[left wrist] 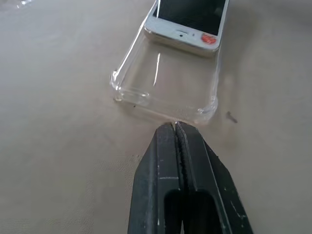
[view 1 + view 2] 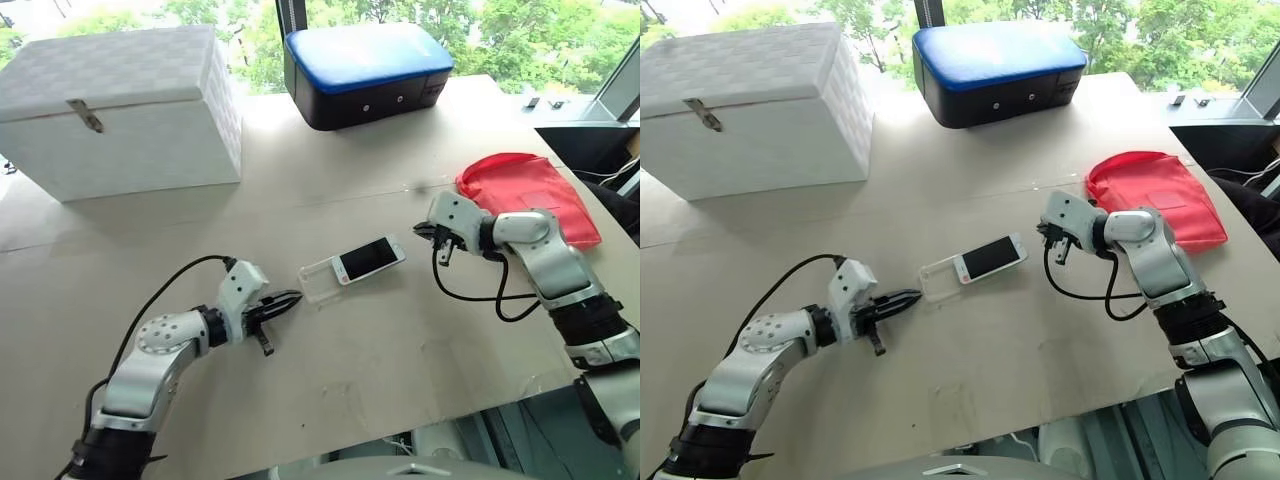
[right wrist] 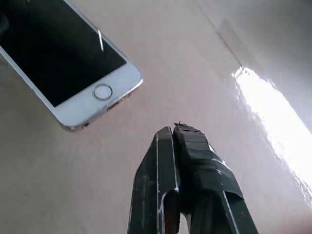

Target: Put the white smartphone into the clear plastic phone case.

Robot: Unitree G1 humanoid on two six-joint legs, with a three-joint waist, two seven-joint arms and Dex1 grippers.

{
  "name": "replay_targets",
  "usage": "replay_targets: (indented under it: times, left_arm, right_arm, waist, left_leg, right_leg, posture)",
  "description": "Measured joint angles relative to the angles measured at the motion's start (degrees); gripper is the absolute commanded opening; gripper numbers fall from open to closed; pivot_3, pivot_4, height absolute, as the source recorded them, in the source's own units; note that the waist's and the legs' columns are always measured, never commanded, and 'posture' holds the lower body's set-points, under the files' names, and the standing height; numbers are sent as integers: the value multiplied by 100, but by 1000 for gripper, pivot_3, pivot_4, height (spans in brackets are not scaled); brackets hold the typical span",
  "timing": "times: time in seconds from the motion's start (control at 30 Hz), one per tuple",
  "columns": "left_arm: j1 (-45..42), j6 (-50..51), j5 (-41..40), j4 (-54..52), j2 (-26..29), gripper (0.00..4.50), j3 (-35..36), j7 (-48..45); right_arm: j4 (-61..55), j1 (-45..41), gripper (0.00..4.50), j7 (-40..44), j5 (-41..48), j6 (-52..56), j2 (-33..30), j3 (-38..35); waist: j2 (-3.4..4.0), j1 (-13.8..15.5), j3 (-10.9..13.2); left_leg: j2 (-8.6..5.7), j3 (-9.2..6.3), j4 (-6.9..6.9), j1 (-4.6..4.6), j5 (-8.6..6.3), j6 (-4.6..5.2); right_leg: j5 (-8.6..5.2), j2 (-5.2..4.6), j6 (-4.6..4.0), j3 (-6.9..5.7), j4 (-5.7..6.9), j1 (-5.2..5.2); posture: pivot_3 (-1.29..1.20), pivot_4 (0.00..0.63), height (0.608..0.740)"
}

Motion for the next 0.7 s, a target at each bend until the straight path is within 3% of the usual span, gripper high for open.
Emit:
replay_targets:
  times: [0.47,0.7]
  left_arm:
    - [-598,-372,229,673,-44,51,-314,-137]
    - [-587,-159,249,562,-21,51,-253,-111]
  right_arm:
    - [-341,-67,0,515,-364,-39,487,1044]
    - [355,-607,0,468,-731,-313,829,1215]
  waist:
    - [-4,29,-3]
    - [-6,-4,-5]
  left_leg:
    - [5,-11,22,15,9,-7]
    - [17,-11,21,25,14,-15]
  right_leg:
    - [1,5,2,-2,9,15]
    - [1,17,0,-1,13,19]
  posture:
    - [0,150,734]
    - [0,150,734]
